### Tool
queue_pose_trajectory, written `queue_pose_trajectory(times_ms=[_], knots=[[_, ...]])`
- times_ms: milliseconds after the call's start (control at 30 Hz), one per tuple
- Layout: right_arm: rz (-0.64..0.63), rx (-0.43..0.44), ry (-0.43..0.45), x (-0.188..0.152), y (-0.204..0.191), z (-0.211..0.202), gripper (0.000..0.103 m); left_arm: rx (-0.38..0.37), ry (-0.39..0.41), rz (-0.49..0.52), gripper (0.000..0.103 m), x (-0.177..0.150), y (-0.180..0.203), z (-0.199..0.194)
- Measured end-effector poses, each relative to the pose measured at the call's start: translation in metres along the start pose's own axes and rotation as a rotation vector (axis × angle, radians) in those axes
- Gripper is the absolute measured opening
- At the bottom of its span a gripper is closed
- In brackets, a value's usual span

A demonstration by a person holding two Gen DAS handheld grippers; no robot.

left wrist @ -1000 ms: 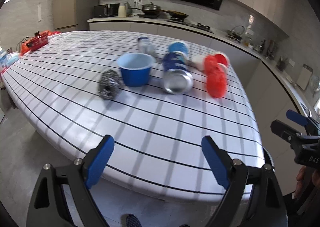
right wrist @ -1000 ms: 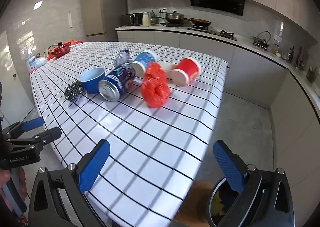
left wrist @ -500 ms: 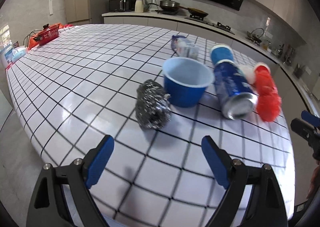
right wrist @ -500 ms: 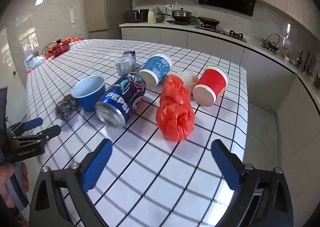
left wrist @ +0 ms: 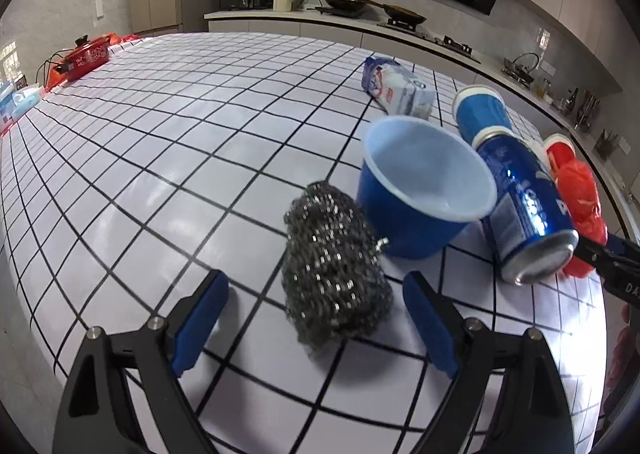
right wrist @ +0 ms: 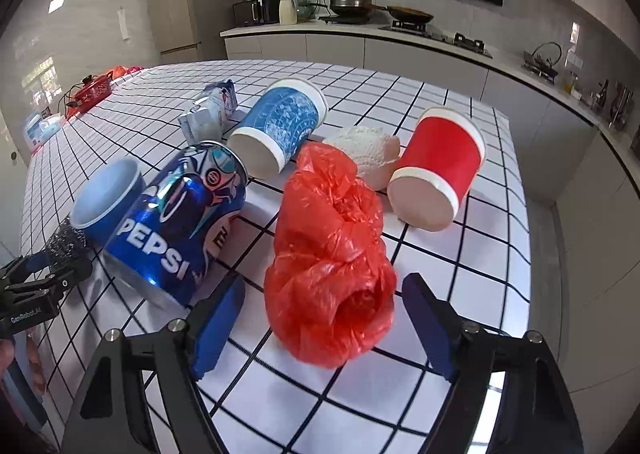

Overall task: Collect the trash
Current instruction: 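Grasp the steel scrubber with the left tool while the right tool grasps the red bag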

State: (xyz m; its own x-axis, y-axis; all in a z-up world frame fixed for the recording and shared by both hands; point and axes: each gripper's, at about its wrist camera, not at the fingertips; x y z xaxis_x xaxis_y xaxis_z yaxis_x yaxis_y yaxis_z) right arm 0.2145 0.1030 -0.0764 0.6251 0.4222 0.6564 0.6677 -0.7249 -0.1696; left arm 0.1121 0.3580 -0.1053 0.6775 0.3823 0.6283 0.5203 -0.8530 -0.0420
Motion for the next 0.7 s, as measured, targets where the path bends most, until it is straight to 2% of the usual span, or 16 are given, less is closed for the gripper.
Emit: queue_pose_trajectory(times_ms=[133, 167, 233, 300, 433, 700], knots=[[0.006, 0.001, -0.013, 0.001, 0.0, 0.008, 0.07, -0.01, 0.0, 0.003, 0.088, 0.001, 0.002, 0.0], [0.009, 0.001, -0.016, 0.001, 0.0, 0.009, 0.064, -0.01, 0.001, 0.003, 0.084, 0.002, 0.002, -0.001], [0.019, 0.007, -0.022, 0.0, 0.002, 0.009, 0.045, -0.018, 0.008, 0.0, 0.073, 0.001, 0.001, -0.002], [0.024, 0.016, -0.016, -0.001, 0.002, 0.006, 0.038, -0.04, 0.016, 0.001, 0.039, 0.001, -0.002, -0.004], [0.025, 0.028, -0.005, -0.004, 0.0, -0.003, 0.032, -0.058, 0.022, 0.003, 0.036, -0.001, -0.005, -0.009], [0.029, 0.034, 0.036, -0.017, -0.005, -0.04, 0.032, -0.073, 0.071, -0.01, 0.036, -0.008, -0.008, -0.042]])
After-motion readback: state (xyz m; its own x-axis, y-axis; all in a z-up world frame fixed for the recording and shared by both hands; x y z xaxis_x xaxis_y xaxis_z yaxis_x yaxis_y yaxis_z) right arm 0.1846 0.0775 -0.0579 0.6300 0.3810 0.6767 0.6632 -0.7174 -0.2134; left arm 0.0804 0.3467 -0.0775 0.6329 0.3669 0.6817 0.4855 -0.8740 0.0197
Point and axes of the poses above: each gripper's, at about its wrist camera, not at the fingertips, and z roughly the way its jaws point, y to its right, x to its top, and after that the axes turned 11 degrees about x, right-handed
